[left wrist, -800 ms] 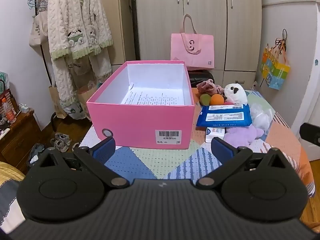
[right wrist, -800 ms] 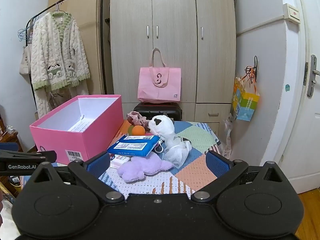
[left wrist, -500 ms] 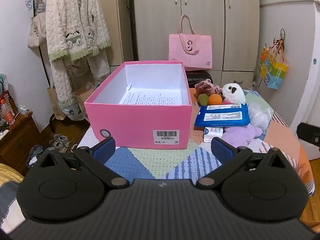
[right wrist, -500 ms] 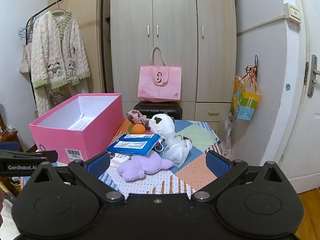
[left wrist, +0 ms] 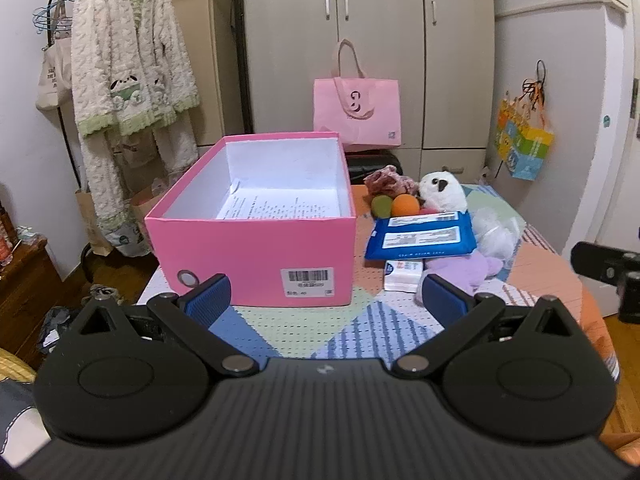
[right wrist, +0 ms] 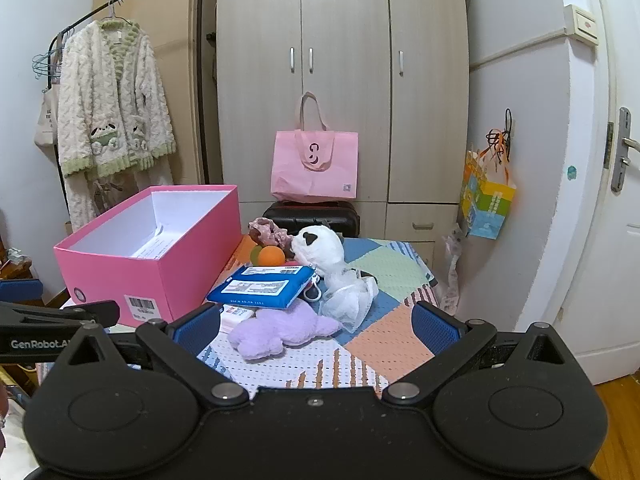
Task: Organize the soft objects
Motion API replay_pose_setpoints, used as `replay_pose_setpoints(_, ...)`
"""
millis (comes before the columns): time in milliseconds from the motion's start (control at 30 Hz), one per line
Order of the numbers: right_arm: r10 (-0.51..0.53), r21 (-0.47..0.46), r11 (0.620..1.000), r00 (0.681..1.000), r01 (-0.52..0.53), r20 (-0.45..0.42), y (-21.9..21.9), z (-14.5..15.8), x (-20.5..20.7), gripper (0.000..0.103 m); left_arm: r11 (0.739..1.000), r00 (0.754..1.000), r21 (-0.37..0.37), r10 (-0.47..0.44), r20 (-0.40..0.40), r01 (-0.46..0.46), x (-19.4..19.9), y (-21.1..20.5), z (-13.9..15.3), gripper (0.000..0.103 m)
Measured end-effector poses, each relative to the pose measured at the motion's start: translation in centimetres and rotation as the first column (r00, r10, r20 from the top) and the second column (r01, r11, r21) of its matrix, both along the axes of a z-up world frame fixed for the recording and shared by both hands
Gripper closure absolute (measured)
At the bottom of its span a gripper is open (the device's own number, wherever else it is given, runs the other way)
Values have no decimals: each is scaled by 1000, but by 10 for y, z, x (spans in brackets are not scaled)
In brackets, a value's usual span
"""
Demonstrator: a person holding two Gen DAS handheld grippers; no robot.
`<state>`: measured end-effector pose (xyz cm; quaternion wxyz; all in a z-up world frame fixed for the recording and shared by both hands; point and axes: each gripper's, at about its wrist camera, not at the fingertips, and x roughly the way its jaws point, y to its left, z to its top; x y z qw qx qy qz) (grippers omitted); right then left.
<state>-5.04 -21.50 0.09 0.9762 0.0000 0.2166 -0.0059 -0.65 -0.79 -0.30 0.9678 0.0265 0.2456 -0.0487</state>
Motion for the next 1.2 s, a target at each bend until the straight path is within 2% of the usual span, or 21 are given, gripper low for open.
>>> replay_pose_setpoints(267,0,1,1000,1000,0,-1,-1,0,0,0,1000,1000,-2,-24,3,24,-3,-2,-1,0)
replay_pose_setpoints(500,-2,2,1000,1000,2,-4,-2,0,0,0,999,999,26,26,42,-27,-8,0,-2,0)
replay_pose_setpoints(1200,10,-25,1000,1000,-10,-21,0,-6,4,0,996,997,-44,72,-11,-72,-1,18,-6,0)
